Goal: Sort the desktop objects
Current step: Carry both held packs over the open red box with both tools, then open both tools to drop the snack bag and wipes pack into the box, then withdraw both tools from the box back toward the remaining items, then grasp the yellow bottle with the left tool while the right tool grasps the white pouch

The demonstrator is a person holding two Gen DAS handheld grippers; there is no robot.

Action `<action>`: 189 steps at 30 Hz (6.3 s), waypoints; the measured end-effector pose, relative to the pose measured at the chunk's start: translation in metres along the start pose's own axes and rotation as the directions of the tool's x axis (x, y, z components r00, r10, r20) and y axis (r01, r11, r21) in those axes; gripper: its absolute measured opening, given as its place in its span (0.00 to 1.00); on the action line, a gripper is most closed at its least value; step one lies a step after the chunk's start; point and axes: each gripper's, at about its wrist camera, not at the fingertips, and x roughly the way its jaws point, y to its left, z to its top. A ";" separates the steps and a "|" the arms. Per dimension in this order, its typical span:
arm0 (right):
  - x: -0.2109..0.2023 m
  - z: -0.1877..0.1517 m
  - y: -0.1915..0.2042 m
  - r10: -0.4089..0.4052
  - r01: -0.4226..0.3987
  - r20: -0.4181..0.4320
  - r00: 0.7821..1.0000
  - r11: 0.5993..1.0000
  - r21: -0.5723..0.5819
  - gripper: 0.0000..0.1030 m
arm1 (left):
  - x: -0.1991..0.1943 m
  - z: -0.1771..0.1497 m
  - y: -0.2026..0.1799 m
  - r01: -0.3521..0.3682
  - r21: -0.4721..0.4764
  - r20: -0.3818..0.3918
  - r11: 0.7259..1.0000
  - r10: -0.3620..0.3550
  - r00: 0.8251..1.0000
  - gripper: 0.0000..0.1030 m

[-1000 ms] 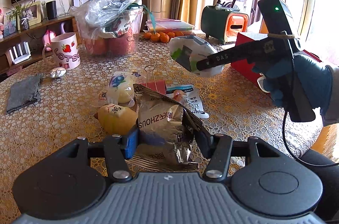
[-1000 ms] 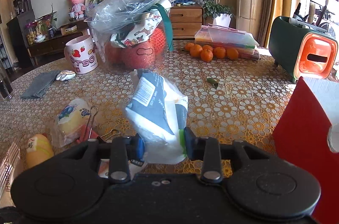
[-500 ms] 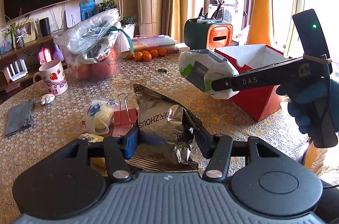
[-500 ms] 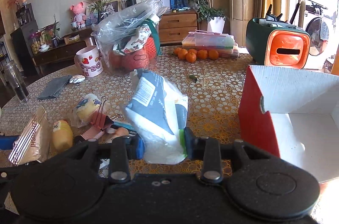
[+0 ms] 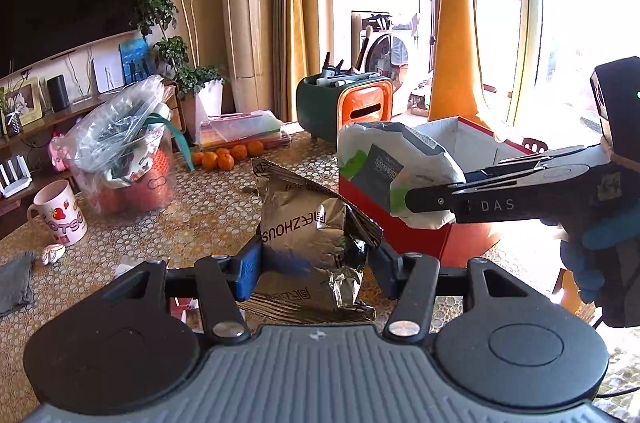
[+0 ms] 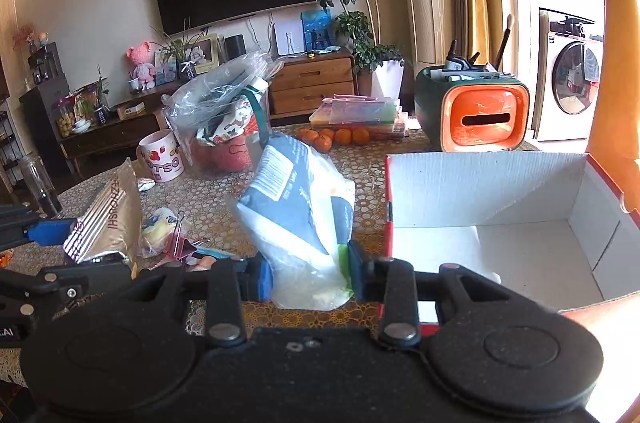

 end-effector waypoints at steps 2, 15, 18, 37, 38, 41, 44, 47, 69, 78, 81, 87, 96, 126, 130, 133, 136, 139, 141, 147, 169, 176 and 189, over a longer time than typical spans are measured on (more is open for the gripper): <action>-0.007 0.000 -0.009 -0.008 0.007 0.009 1.000 1.000 0.012 0.34 | 0.006 0.008 -0.012 0.011 0.014 0.008 1.000 -0.011 1.000 0.53; -0.037 -0.006 -0.080 -0.084 0.082 0.029 0.996 0.994 0.073 0.34 | 0.060 0.047 -0.081 0.099 0.050 0.006 0.994 -0.100 0.995 0.53; -0.040 -0.005 -0.095 -0.107 0.103 0.030 0.994 0.991 0.089 0.34 | 0.073 0.055 -0.094 0.111 0.066 0.002 0.992 -0.112 0.994 0.53; -0.012 0.002 -0.170 -0.222 0.225 -0.043 0.974 0.969 0.103 0.34 | 0.176 0.090 -0.145 0.148 0.142 -0.136 0.979 -0.129 0.982 0.54; -0.008 0.002 -0.173 -0.231 0.235 -0.051 0.972 0.966 0.104 0.34 | 0.181 0.090 -0.146 0.147 0.151 -0.147 0.978 -0.125 0.981 0.53; 0.000 0.000 -0.180 -0.246 0.253 -0.078 0.966 0.962 0.100 0.34 | 0.196 0.090 -0.149 0.146 0.156 -0.184 0.977 -0.117 0.976 0.54; 0.007 -0.003 -0.186 -0.252 0.263 -0.114 0.961 0.960 0.098 0.34 | 0.211 0.088 -0.152 0.146 0.151 -0.225 0.978 -0.110 0.968 0.54; 0.016 -0.006 -0.189 -0.248 0.263 -0.155 0.956 0.961 0.084 0.34 | 0.224 0.085 -0.154 0.147 0.158 -0.265 0.976 -0.101 0.959 0.54; 0.059 -0.008 -0.200 -0.217 0.240 -0.385 0.897 0.971 0.013 0.39 | 0.281 0.079 -0.159 0.178 0.149 -0.503 0.973 -0.081 0.861 0.56; 0.049 -0.003 -0.198 -0.218 0.225 -0.377 0.900 0.974 -0.027 0.52 | 0.278 0.083 -0.154 0.199 0.112 -0.498 0.974 -0.118 0.859 0.57; 0.041 -0.001 -0.196 -0.215 0.216 -0.360 0.908 0.976 -0.041 0.56 | 0.270 0.085 -0.152 0.202 0.108 -0.480 0.973 -0.127 0.868 0.60; 0.019 0.003 -0.187 -0.191 0.183 -0.321 0.928 0.982 -0.053 0.65 | 0.246 0.091 -0.147 0.203 0.080 -0.428 0.976 -0.151 0.891 0.63; -0.017 0.009 -0.170 -0.153 0.149 -0.255 0.955 0.988 -0.036 0.75 | 0.198 0.098 -0.138 0.186 0.036 -0.331 0.982 -0.164 0.929 0.76; -0.087 -0.014 -0.035 -0.163 0.163 -0.121 0.979 0.987 -0.009 0.97 | 0.034 0.045 -0.063 0.100 -0.048 -0.120 0.994 -0.105 0.987 1.00; -0.085 -0.021 -0.013 -0.167 0.168 -0.104 0.980 0.986 0.004 0.98 | 0.015 0.030 -0.040 0.069 -0.093 -0.113 0.993 -0.080 0.990 1.00; -0.082 -0.029 0.008 -0.155 0.156 -0.092 0.984 0.988 0.002 0.98 | 0.002 0.018 -0.024 0.024 -0.106 -0.104 0.994 -0.036 0.994 1.00; -0.079 -0.034 0.027 -0.147 0.145 -0.080 0.986 0.989 -0.021 0.98 | -0.009 0.007 -0.008 -0.025 -0.119 -0.091 0.993 0.014 0.996 1.00; -0.074 -0.039 0.050 -0.134 0.129 -0.075 0.988 0.990 -0.063 0.98 | -0.020 -0.002 0.012 -0.075 -0.169 -0.071 0.983 0.063 0.995 1.00; -0.070 -0.040 0.061 -0.126 0.120 -0.072 0.989 0.989 -0.081 0.98 | -0.027 -0.006 0.023 -0.102 -0.198 -0.056 0.975 0.093 0.994 1.00; -0.052 -0.039 0.088 -0.095 0.086 -0.079 0.992 0.990 -0.111 0.98 | -0.036 -0.015 0.050 -0.154 -0.224 -0.026 0.962 0.152 0.988 1.00; 0.048 -0.031 0.124 -0.019 0.002 -0.121 0.992 0.990 -0.140 0.96 | -0.010 -0.078 0.136 -0.331 -0.255 -0.070 0.908 0.324 0.943 1.00; 0.087 -0.026 0.130 -0.016 -0.006 -0.156 0.988 0.991 -0.134 0.94 | 0.010 -0.093 0.153 -0.336 -0.267 -0.112 0.903 0.317 0.942 1.00; 0.165 -0.026 0.139 -0.045 0.024 -0.256 0.966 0.996 -0.083 0.84 | 0.038 -0.107 0.181 -0.306 -0.309 -0.168 0.901 0.265 0.950 0.99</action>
